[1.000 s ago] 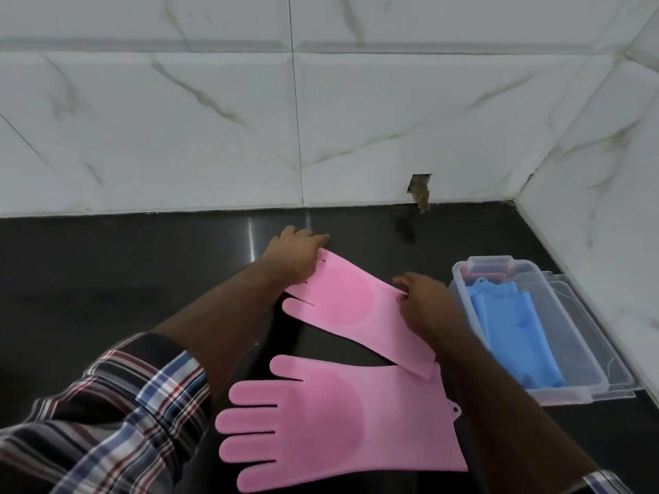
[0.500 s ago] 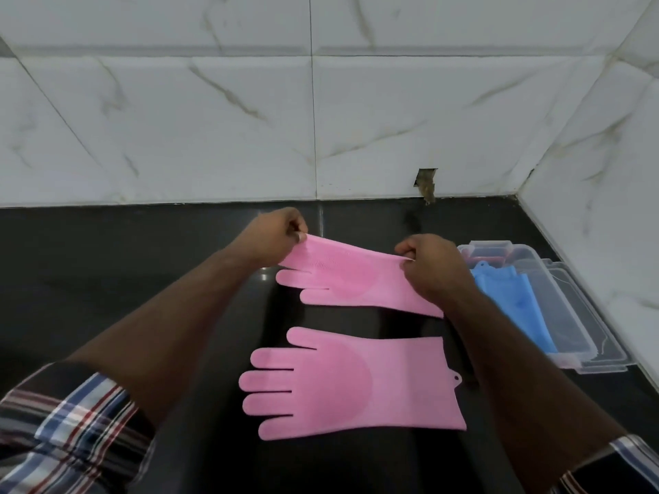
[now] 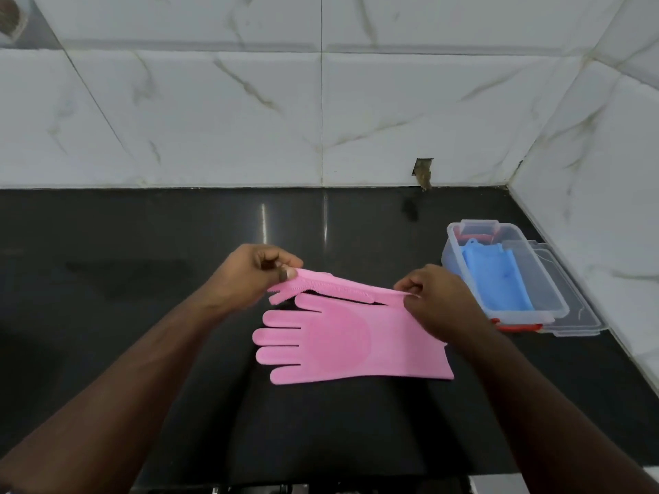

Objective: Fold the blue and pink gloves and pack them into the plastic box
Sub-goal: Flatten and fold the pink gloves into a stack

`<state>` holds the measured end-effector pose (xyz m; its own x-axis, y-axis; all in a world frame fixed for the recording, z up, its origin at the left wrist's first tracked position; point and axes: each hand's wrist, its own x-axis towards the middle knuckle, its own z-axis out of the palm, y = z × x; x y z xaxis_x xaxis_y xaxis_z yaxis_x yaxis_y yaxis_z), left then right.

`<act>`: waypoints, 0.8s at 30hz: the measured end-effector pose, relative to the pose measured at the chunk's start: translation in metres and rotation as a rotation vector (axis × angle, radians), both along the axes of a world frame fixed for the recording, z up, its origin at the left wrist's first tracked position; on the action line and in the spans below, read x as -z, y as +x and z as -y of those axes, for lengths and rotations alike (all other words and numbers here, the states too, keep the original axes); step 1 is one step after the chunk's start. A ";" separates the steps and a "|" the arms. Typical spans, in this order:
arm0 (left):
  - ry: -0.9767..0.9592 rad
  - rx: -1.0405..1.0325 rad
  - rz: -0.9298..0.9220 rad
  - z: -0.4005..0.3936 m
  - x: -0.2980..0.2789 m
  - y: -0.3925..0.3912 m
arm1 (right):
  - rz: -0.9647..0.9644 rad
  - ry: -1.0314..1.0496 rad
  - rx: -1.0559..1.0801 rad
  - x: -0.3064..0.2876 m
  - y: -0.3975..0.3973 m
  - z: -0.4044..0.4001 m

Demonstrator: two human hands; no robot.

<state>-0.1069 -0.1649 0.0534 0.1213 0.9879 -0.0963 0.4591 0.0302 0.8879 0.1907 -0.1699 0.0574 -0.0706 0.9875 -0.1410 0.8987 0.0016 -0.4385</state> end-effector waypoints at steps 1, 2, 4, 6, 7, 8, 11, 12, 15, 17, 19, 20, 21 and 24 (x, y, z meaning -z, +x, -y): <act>-0.015 -0.001 0.018 0.011 0.002 0.001 | 0.004 -0.005 -0.009 0.003 0.001 0.007; -0.026 -0.008 0.031 0.020 0.004 0.002 | 0.002 -0.005 -0.019 0.006 0.002 0.014; -0.040 -0.041 0.021 0.037 0.011 0.003 | -0.007 -0.014 -0.038 0.012 0.003 0.027; -0.042 -0.064 -0.018 0.051 0.020 0.002 | -0.009 -0.024 -0.063 0.019 0.005 0.037; -0.040 -0.060 -0.036 0.058 0.026 0.002 | -0.006 -0.031 -0.071 0.023 0.006 0.041; -0.045 -0.054 -0.044 0.064 0.030 0.001 | -0.001 -0.041 -0.076 0.026 0.008 0.044; -0.059 -0.048 -0.045 0.080 0.041 0.005 | 0.022 -0.066 -0.086 0.034 0.012 0.051; -0.057 -0.047 -0.068 0.084 0.044 0.007 | 0.033 -0.064 -0.091 0.036 0.012 0.052; -0.074 -0.044 -0.098 0.094 0.056 0.008 | 0.089 -0.098 -0.129 0.038 0.013 0.053; -0.069 -0.150 0.006 0.097 0.063 0.006 | 0.130 -0.167 -0.182 0.038 0.012 0.053; -0.051 -0.341 0.103 0.095 0.067 0.003 | 0.102 -0.185 -0.208 0.039 0.009 0.052; -0.057 -0.426 0.113 0.093 0.068 0.001 | 0.064 -0.170 -0.208 0.039 0.005 0.052; -0.083 -0.490 0.108 0.091 0.070 -0.001 | 0.023 -0.139 -0.207 0.039 -0.001 0.052; -0.189 -0.571 0.152 0.084 0.079 -0.006 | -0.050 -0.058 -0.248 0.044 -0.024 0.053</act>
<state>-0.1133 -0.2489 -0.0254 -0.3950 0.8687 -0.2988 0.1927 0.3964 0.8976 0.1665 -0.2228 0.0138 -0.3180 0.9295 -0.1869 0.8514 0.1933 -0.4877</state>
